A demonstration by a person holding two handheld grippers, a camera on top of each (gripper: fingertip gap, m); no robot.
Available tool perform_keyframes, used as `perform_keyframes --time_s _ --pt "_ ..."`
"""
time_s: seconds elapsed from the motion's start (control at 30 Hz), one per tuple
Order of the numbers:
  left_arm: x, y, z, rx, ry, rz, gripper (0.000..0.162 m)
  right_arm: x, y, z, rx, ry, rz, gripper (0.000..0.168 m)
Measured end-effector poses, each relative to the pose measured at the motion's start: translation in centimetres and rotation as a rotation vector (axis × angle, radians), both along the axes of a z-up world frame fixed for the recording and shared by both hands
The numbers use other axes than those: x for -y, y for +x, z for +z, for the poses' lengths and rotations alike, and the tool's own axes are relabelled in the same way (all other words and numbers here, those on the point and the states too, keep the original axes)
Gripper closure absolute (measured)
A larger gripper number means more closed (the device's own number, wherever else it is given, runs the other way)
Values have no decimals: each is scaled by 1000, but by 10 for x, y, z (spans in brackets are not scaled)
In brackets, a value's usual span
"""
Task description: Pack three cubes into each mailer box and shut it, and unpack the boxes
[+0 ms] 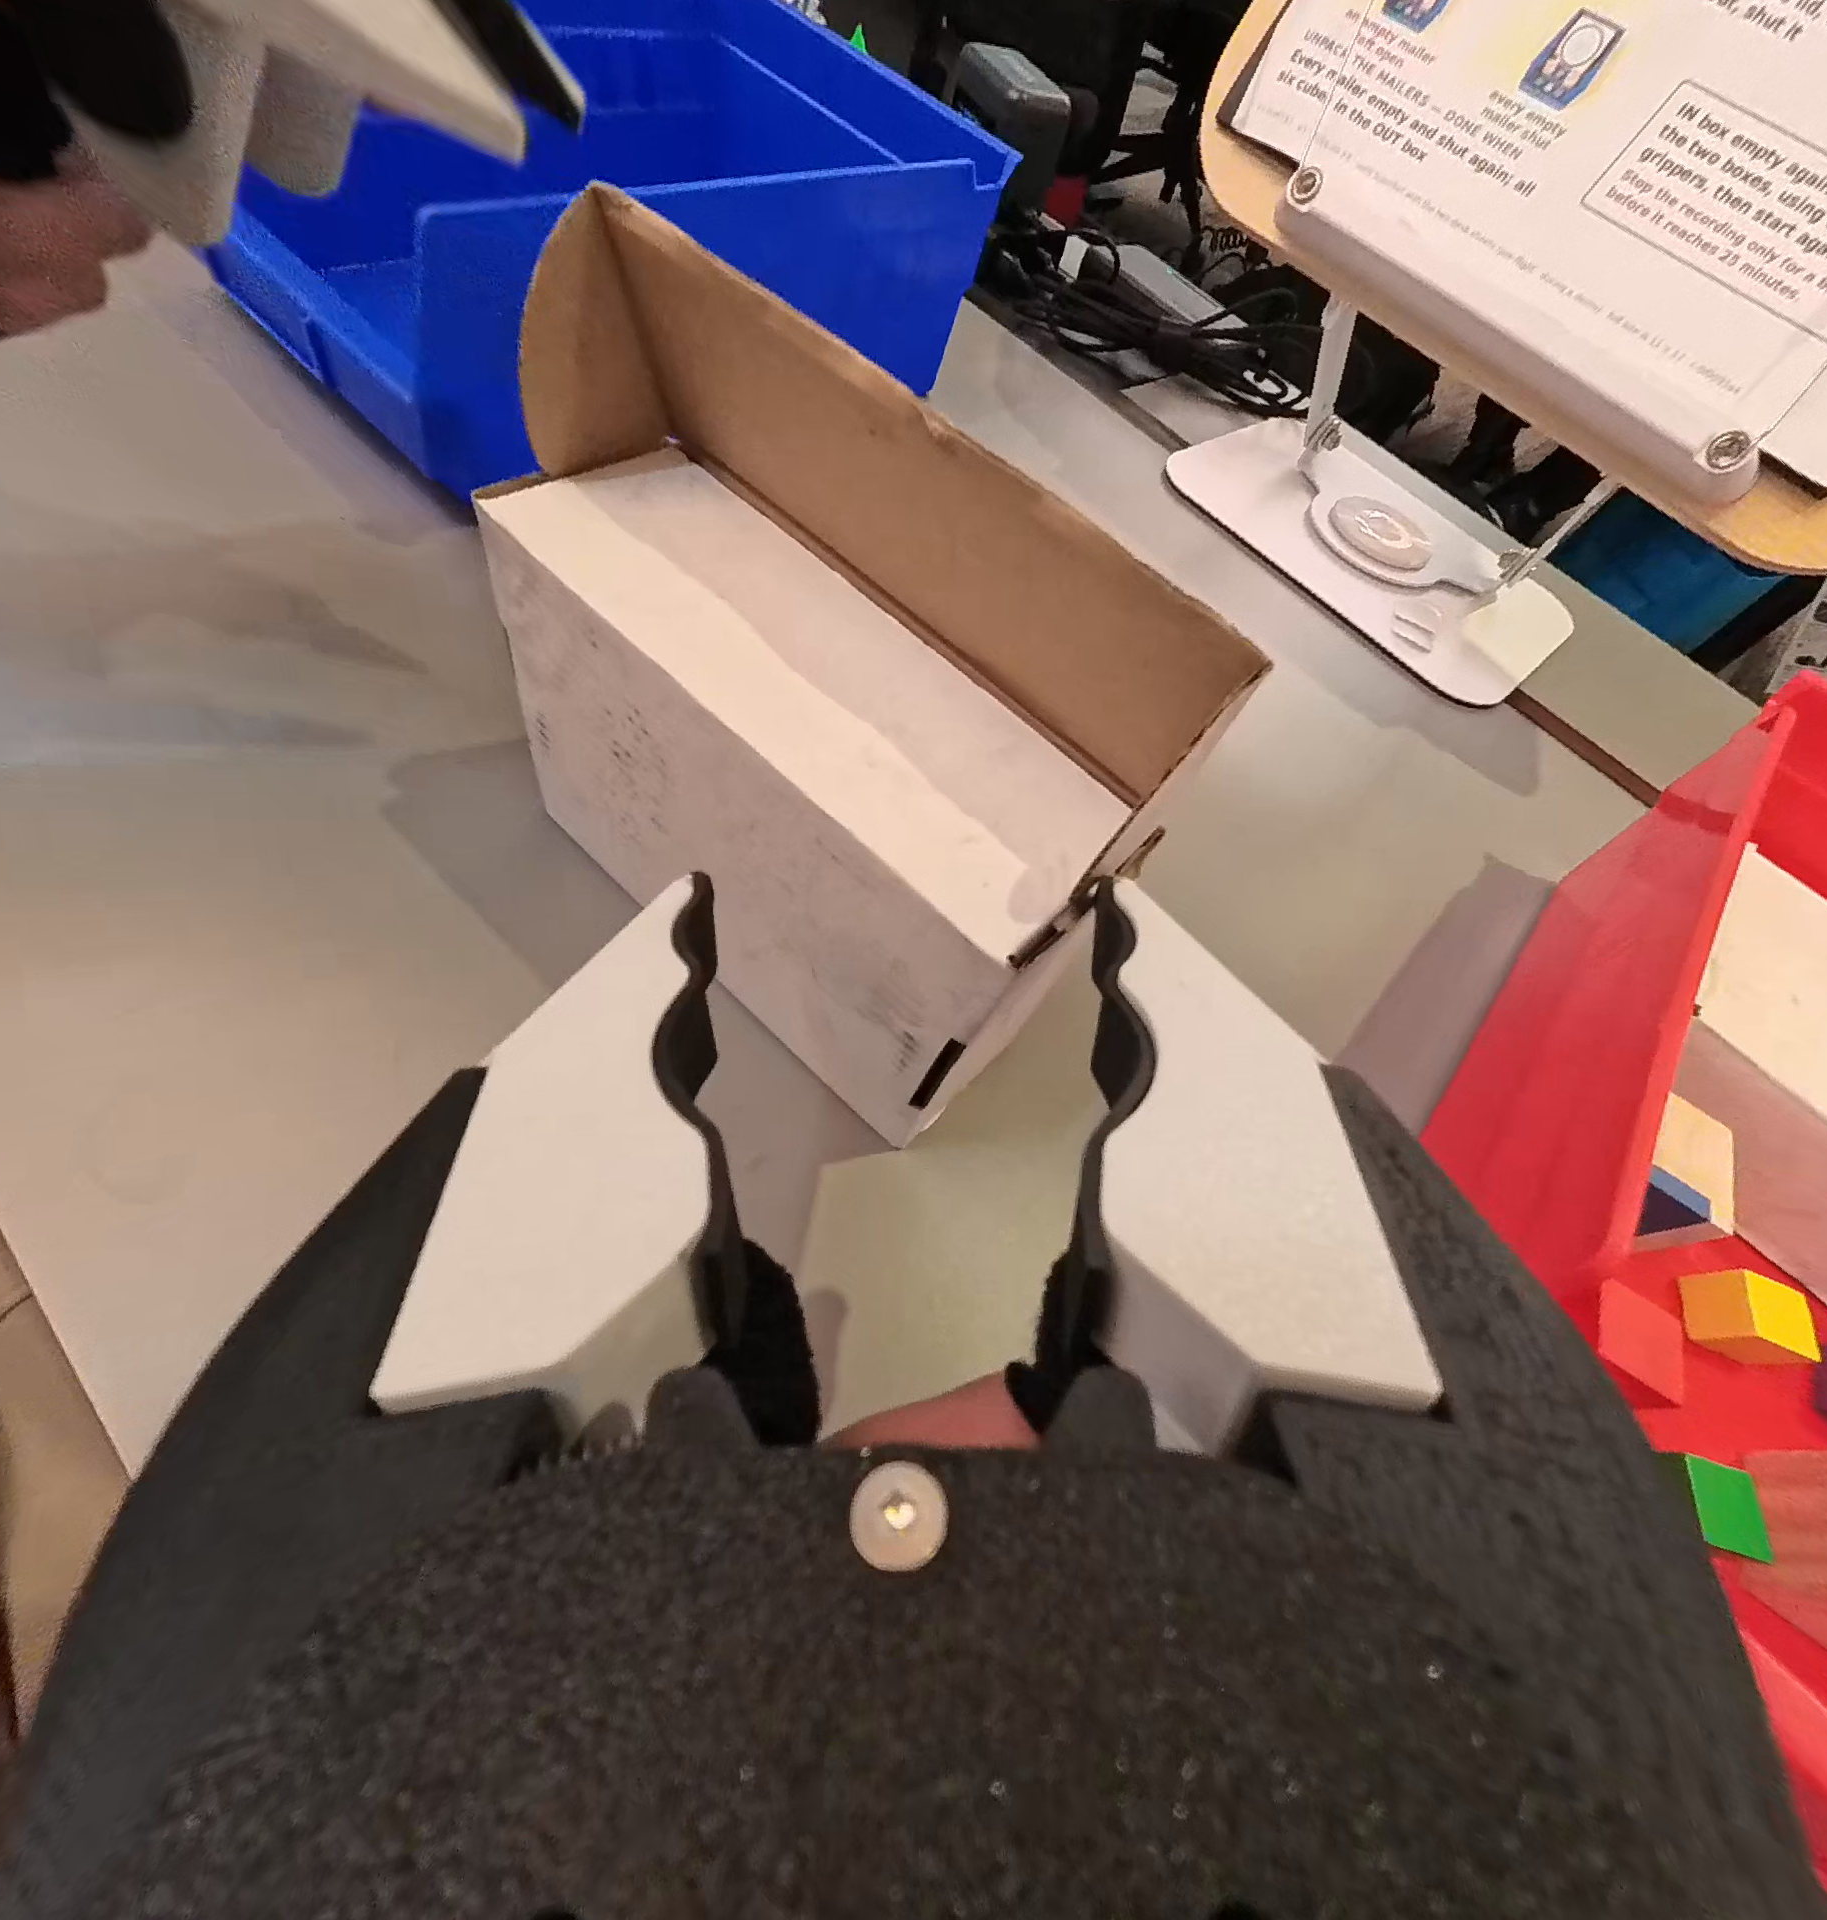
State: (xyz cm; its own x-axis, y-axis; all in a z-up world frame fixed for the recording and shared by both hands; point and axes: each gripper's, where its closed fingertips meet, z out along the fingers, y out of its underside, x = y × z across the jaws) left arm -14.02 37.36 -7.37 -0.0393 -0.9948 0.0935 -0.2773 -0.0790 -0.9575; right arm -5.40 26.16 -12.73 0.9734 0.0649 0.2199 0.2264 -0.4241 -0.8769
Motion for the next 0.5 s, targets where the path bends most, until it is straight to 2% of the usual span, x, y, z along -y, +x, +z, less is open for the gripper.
perform_keyframes --time_s 0.07,0.13,0.27,0.5 --pt "3 5 12 46 -52 -28 152 0 0 0 1 1 1 96" --pt "9 14 16 59 -85 -65 161 -1 -1 0 2 0 2 96" --pt "18 26 0 -5 -48 -95 162 0 -2 0 4 0 4 96" --pt "25 21 -5 14 -32 -105 162 0 -4 -1 1 8 1 94"
